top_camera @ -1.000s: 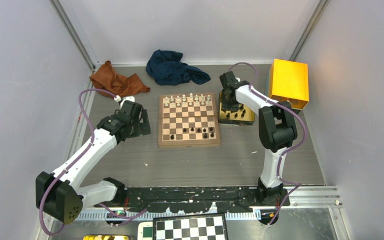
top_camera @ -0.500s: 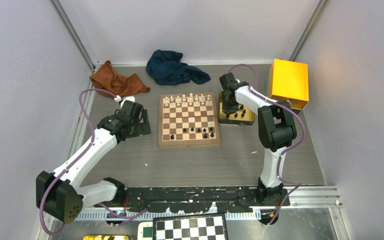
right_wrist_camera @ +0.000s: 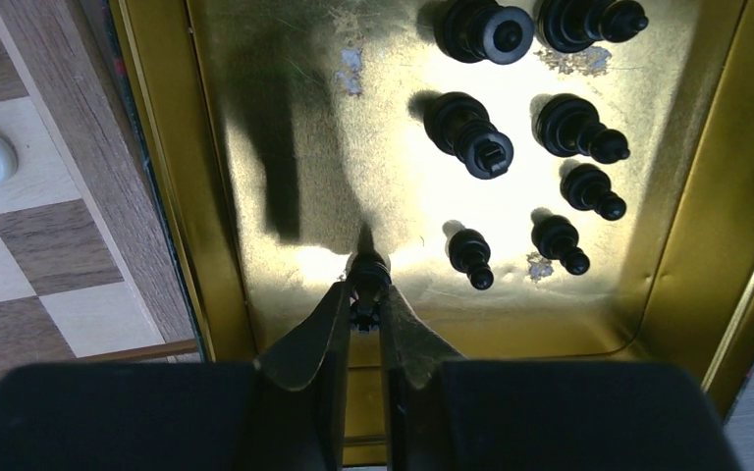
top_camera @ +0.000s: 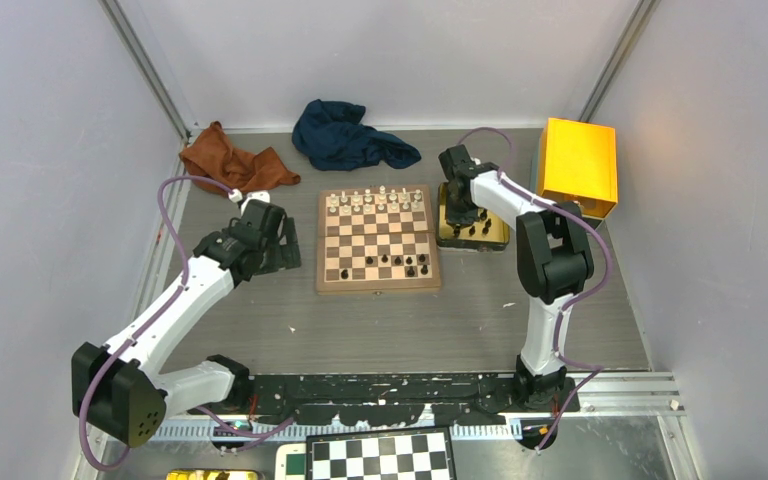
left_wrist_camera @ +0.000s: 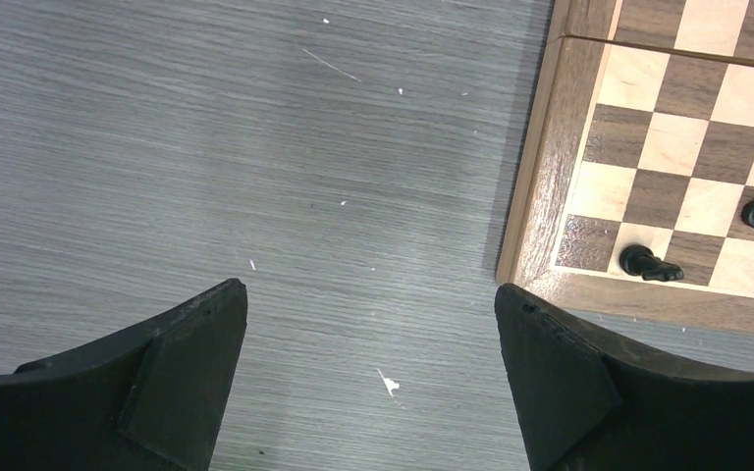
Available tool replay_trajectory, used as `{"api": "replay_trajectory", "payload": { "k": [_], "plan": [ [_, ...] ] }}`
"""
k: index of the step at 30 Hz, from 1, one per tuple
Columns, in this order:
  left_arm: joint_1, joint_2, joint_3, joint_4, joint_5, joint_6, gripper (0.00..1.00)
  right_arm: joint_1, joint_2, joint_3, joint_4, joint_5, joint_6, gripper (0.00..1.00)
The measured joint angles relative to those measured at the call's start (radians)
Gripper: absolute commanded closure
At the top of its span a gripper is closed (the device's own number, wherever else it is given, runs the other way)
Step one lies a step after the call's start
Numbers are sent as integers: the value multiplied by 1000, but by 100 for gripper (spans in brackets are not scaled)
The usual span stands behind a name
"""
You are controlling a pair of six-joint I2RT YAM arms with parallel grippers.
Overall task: Set up the chess pieces on the board
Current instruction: Pick up the chess piece from the storage box, then place the chess piece on the chessboard.
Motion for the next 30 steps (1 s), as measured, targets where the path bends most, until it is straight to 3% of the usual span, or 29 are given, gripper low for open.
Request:
{"api": "replay_trajectory", "payload": {
  "k": [9,30],
  "plan": [
    [28,-10,44,-1,-13,34,2,64,-13,105,-70,46,-8,99],
    [45,-164,47,-49,5,33,2,487,68,438,-209,84,-22,99]
  ]
}}
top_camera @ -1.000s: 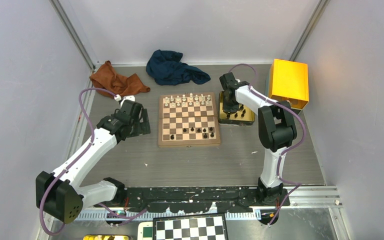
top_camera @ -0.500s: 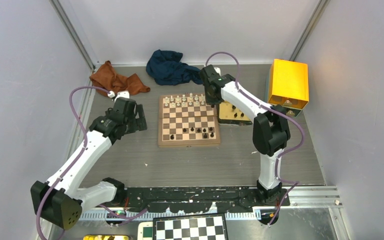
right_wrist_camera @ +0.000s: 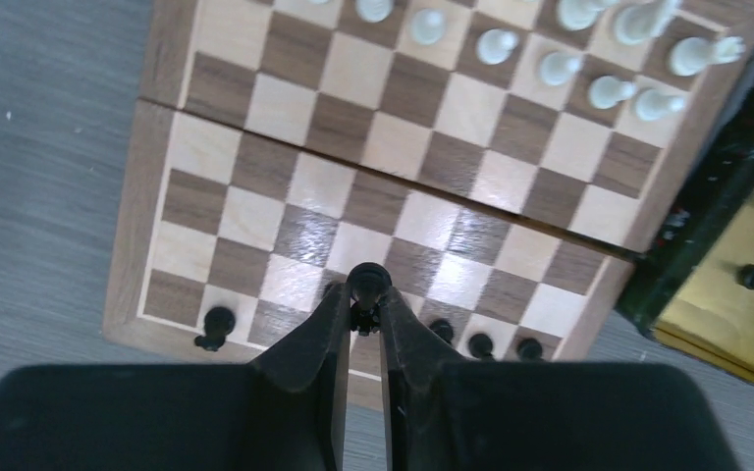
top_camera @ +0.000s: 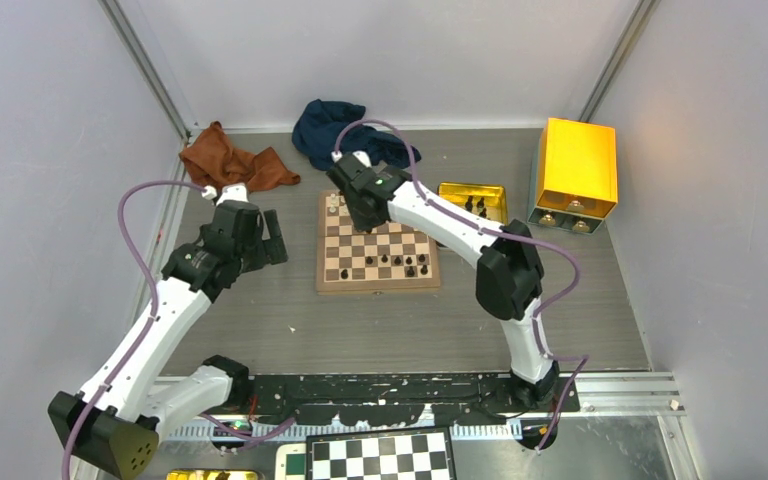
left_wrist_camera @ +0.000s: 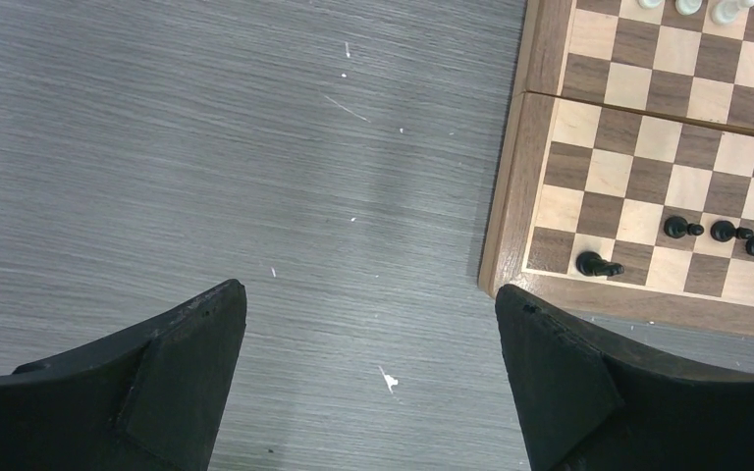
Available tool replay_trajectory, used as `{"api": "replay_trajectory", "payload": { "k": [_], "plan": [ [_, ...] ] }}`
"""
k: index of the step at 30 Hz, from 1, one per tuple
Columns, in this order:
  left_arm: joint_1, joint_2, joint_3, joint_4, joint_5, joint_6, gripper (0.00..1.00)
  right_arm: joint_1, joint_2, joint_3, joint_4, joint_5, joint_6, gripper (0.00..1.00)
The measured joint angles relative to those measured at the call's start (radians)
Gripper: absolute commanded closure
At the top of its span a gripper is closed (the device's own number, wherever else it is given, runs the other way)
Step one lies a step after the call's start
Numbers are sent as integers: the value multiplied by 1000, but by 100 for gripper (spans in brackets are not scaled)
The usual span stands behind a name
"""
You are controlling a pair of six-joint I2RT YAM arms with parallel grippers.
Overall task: Set up the chess pieces on the board
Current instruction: Place the chess piece on the chessboard.
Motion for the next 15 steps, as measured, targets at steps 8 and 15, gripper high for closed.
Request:
{"api": "replay_trajectory", "payload": {
  "k": [8,15],
  "plan": [
    [0,-39,0,-29,-1,-12,2,91,72,34,-34,-7,-2,99],
    [0,-54,0,-42,-3,-16,2,148,95,66,-41,-18,-2,99]
  ]
}}
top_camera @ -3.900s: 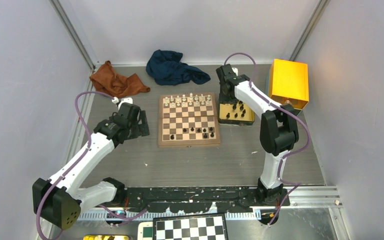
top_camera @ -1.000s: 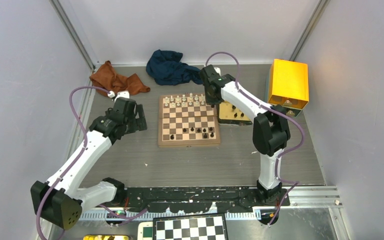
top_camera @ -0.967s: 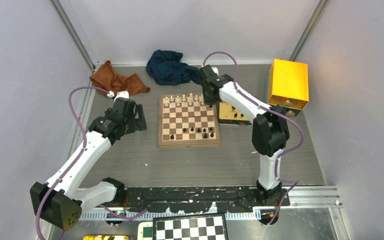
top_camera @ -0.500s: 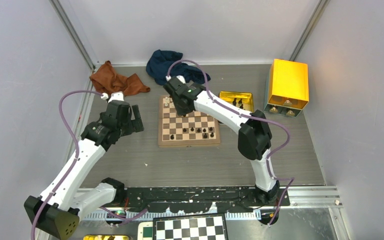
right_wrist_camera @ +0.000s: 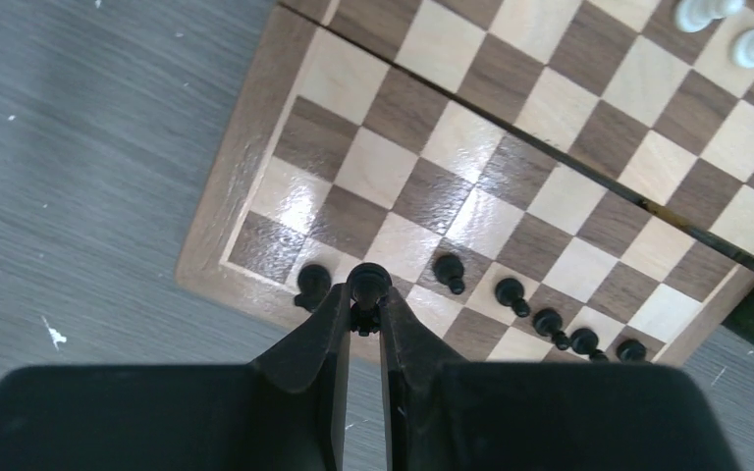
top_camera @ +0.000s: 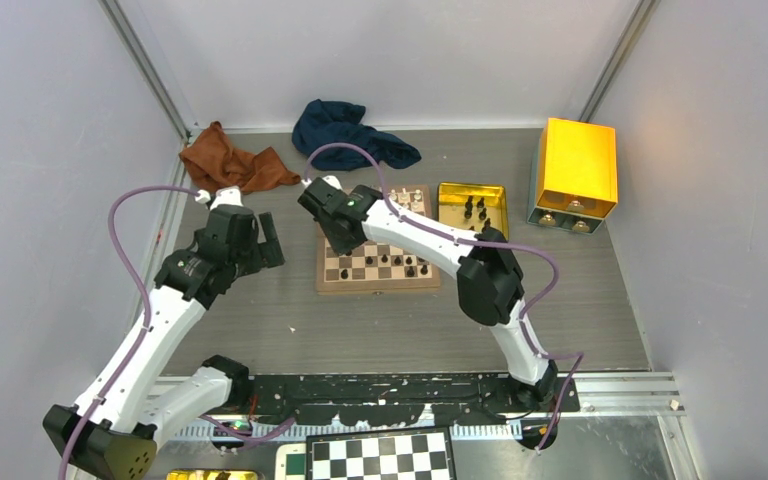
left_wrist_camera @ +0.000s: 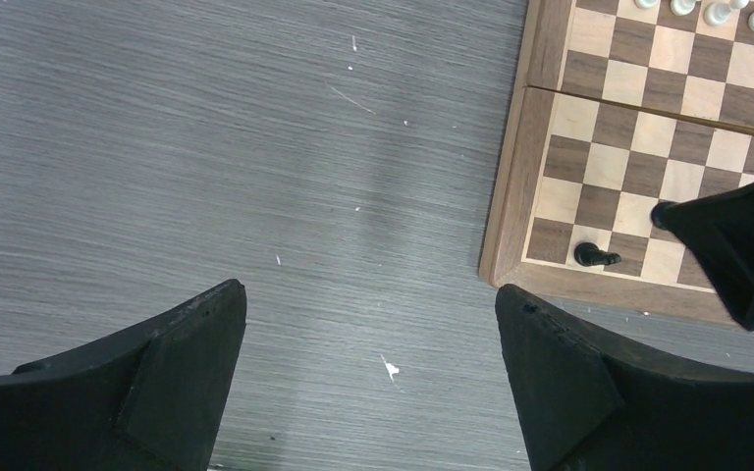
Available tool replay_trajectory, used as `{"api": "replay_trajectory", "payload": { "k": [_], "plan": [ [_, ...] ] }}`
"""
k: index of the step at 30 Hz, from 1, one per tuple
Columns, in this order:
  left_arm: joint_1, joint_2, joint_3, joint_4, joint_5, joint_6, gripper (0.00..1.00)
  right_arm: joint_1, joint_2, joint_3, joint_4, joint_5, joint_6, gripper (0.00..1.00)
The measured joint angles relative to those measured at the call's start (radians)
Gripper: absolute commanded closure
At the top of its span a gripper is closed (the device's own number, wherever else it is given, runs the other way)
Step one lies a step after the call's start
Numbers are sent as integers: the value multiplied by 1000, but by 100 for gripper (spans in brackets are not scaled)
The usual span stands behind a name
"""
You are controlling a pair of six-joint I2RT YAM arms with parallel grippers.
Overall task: Set up the chess pieces on the board
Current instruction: Place the chess piece on the chessboard.
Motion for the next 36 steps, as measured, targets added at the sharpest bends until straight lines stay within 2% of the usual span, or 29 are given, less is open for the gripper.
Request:
{"api": "replay_trajectory", "payload": {
  "k": [36],
  "plan": [
    [0,-32,-16,-9,-1,-1,1,55,118,40,24,-137,-31,99]
  ]
}}
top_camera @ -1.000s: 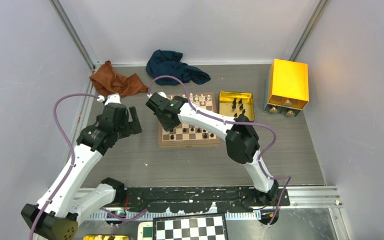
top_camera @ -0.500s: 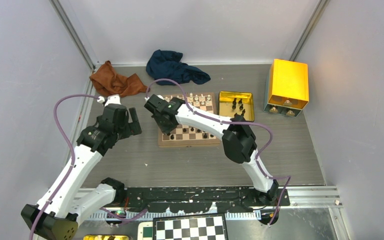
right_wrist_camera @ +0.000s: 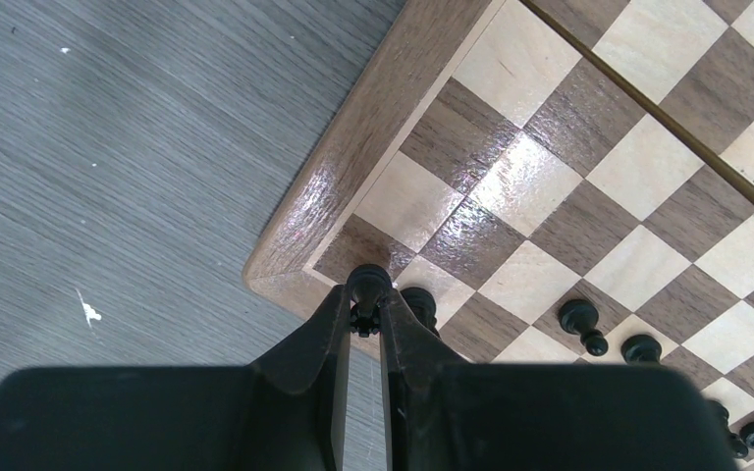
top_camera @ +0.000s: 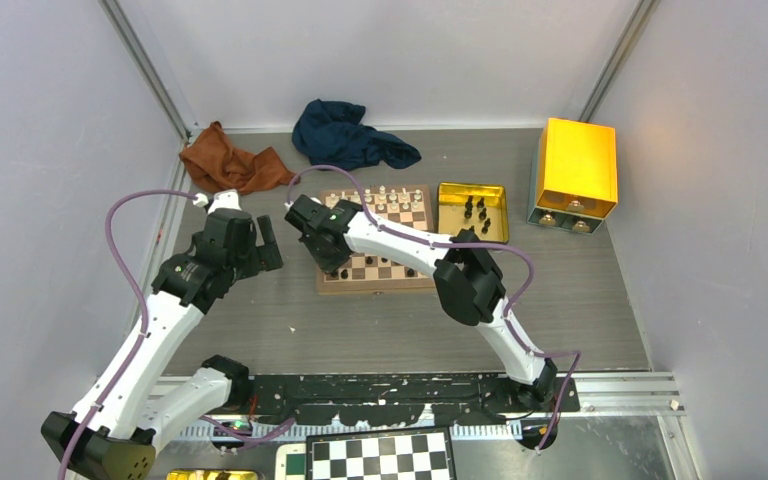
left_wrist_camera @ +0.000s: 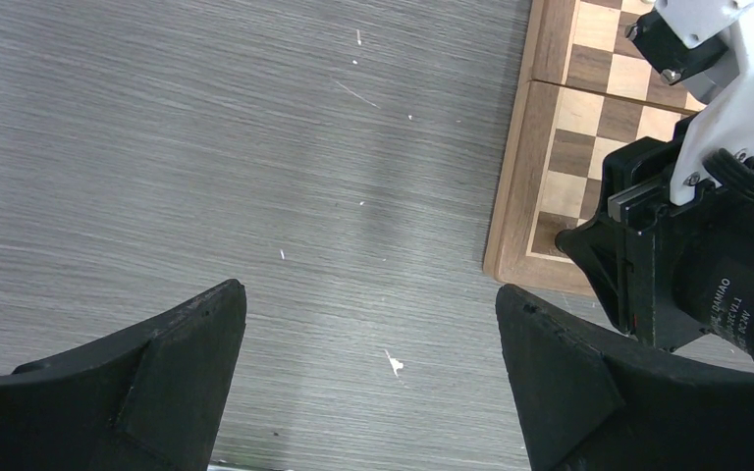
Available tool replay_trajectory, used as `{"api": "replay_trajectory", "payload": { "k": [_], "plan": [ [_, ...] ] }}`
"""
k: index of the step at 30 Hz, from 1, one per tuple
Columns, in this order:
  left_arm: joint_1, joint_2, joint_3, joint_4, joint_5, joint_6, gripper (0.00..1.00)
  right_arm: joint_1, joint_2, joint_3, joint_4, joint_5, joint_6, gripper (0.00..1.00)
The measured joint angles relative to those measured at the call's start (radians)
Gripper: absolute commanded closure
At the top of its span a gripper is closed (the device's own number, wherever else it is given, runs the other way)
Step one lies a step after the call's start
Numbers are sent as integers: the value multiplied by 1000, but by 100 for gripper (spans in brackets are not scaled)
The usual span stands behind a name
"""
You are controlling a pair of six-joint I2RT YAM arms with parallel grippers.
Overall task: Set up the chess pieces on the board
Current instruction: Place the chess piece on the chessboard.
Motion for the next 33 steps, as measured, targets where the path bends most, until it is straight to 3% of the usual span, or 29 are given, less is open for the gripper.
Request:
{"api": "replay_trajectory", "payload": {
  "k": [22,33],
  "plan": [
    [0,0,-14,-1,0,0,1,1,24,11,17,-27,-10,99],
    [0,1,-20,0,0,0,0,1,27,13,19,-27,-17,70]
  ]
}}
